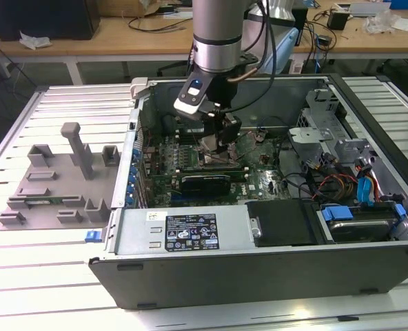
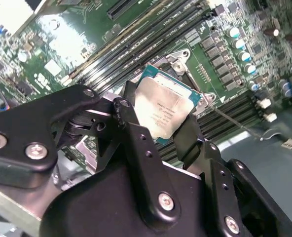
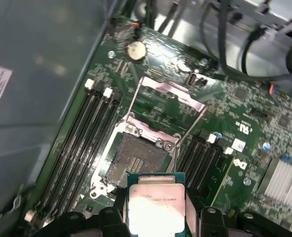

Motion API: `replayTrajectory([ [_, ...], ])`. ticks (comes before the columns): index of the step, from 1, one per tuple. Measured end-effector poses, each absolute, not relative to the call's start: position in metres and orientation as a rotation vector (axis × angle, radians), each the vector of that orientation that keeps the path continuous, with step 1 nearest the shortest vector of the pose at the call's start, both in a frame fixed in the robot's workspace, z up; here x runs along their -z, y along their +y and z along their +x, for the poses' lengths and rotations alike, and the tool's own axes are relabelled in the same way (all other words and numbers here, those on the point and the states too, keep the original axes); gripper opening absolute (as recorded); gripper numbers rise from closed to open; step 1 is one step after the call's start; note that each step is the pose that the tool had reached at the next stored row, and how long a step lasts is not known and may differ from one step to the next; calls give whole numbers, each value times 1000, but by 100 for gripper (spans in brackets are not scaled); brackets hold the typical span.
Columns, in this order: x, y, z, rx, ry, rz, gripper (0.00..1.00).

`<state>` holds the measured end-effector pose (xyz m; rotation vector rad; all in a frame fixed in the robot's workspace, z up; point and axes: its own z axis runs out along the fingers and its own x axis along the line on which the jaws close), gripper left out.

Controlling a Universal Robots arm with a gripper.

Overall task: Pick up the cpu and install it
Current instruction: 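Place the cpu into insertion slot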

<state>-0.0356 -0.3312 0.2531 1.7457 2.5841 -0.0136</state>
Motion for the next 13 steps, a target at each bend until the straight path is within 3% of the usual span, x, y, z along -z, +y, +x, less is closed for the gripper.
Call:
replayTrajectory([
  [13,-253,-331,-36,18,2334,2070,55],
])
